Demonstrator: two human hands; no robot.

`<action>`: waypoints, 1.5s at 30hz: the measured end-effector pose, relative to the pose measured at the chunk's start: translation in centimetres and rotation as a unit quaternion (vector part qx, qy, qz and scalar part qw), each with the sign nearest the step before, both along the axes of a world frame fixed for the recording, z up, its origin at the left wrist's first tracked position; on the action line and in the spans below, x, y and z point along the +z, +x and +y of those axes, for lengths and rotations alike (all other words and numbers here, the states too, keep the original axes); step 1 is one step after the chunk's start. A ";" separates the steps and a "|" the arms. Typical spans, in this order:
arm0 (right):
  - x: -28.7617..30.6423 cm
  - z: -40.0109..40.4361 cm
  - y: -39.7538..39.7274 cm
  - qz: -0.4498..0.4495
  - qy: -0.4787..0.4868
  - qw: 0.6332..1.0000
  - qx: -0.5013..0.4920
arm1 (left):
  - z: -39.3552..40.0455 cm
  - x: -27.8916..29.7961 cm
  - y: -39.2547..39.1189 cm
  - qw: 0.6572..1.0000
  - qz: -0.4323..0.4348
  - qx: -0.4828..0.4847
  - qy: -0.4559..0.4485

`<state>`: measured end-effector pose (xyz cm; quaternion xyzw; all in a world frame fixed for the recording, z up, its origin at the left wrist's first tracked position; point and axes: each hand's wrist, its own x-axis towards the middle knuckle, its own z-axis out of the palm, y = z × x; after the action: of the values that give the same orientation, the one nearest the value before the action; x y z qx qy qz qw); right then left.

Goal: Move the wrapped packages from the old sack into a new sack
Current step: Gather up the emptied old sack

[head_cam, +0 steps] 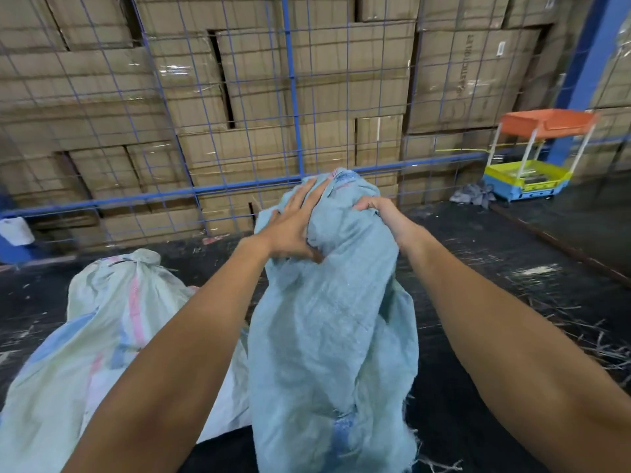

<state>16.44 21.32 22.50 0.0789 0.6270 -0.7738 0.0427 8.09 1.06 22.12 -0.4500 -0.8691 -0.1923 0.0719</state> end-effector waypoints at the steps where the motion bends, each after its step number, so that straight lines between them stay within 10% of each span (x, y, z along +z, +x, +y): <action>1: -0.3 0.0 0.4 0.011 -0.038 0.999 0.012 | 0.3 -0.5 0.0 0.998 0.016 -0.039 0.048; 5: -1.5 -0.1 0.5 0.011 -0.115 0.993 0.021 | 1.2 -0.7 0.8 0.996 0.013 -0.006 0.089; 10: -1.2 0.6 -0.5 -0.059 0.348 0.935 -0.028 | 0.2 -0.2 0.3 0.969 0.038 0.188 -0.156; 16: -2.0 -1.6 -1.2 0.034 0.524 0.839 0.144 | 1.9 1.2 -0.6 0.960 -0.045 0.177 -0.211; 22: -3.3 1.4 -1.3 -0.043 0.429 0.899 -0.084 | 1.7 0.5 1.3 0.914 0.331 0.236 -0.014; 27: -2.1 1.4 -0.1 -0.057 0.217 0.974 0.032 | 1.8 -2.3 0.2 0.954 -0.137 0.187 0.190; 33: -3.9 0.6 -0.6 0.014 0.091 0.991 0.101 | 0.9 -3.2 0.8 0.733 -0.566 0.010 0.377; 38: -4.6 0.4 -1.7 0.113 0.073 0.987 0.090 | 0.3 -3.7 0.8 0.664 -0.611 -0.016 0.430; 45: -4.8 0.2 -1.0 0.092 -0.004 0.992 0.089 | -1.3 -2.3 0.9 0.824 -0.426 0.100 0.360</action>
<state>15.43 21.55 17.69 -0.0492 0.6297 -0.7734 0.0534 8.98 -0.20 19.78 -0.1760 -0.7229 -0.6555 -0.1296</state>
